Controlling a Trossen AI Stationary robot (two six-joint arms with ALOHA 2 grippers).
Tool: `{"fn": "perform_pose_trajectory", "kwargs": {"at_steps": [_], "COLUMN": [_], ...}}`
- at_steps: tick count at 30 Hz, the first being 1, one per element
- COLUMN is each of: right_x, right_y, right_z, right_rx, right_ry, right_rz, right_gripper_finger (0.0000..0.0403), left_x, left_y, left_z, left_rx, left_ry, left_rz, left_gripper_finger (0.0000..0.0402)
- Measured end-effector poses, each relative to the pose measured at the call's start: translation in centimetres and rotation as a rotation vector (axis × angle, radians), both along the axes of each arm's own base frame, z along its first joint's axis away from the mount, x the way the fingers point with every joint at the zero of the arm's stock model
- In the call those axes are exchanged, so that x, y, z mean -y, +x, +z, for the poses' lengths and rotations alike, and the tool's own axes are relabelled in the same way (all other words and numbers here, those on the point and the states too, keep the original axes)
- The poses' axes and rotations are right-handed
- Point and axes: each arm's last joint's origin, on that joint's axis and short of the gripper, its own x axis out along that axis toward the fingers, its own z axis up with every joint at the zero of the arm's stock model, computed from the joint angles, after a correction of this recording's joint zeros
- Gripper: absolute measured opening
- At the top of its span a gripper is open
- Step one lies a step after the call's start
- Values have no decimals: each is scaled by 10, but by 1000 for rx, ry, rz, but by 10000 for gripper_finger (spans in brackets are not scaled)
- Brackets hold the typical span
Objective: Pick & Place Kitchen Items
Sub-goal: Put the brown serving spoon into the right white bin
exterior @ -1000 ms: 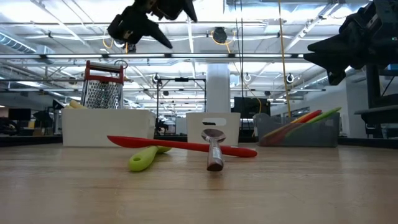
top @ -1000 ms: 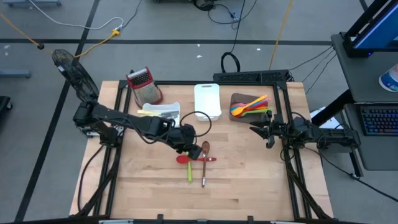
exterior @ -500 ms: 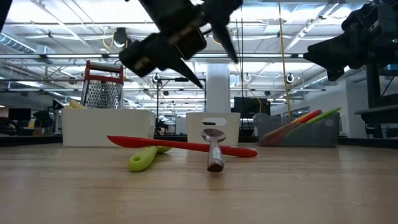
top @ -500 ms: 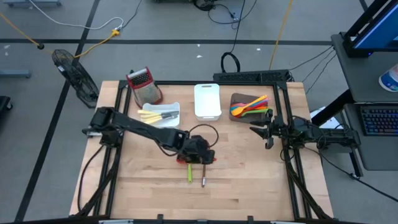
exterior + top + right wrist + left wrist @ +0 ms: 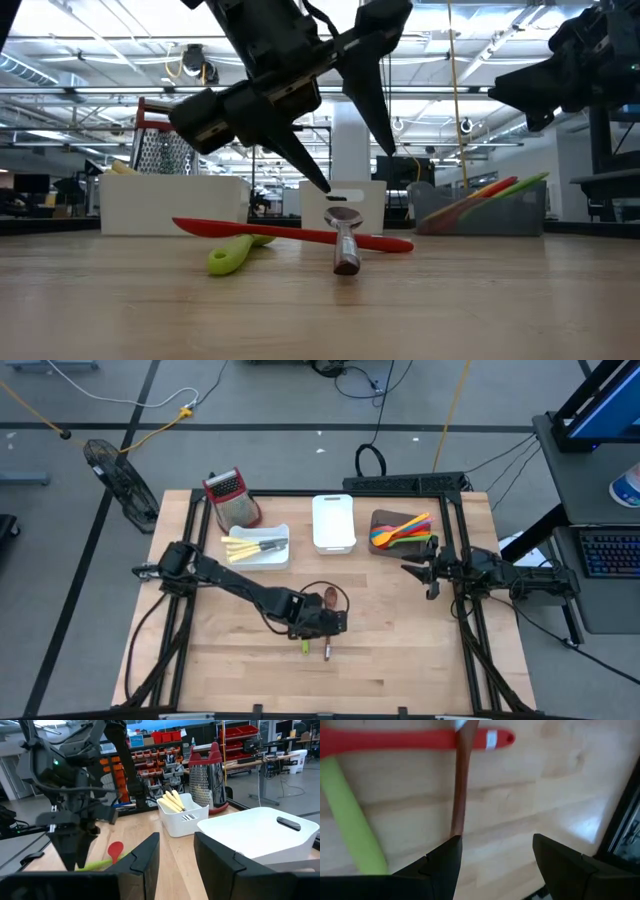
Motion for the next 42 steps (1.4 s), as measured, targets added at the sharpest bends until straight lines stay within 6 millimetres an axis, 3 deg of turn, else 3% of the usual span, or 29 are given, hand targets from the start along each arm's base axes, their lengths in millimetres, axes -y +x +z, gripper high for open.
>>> {"fn": "perform_pose_trajectory", "kwargs": {"at_steps": [14,24,42], "right_x": [0,0,0], "right_y": [0,0,0], "right_z": [-2,-1,-1], "right_rx": [-18,-11,-13], "right_ry": [0,0,0], "right_rz": [4,3,0], "right_gripper_finger": [114,114,114], "left_x": [-9,-3,-2], "left_y": [3,13,10], "left_z": [-12,-43,-63], "left_rx": [-36,-65,-176], "left_ry": [73,-17,-70], "left_rz": [14,-9,-2], "left_gripper_finger": [250,250,235]}}
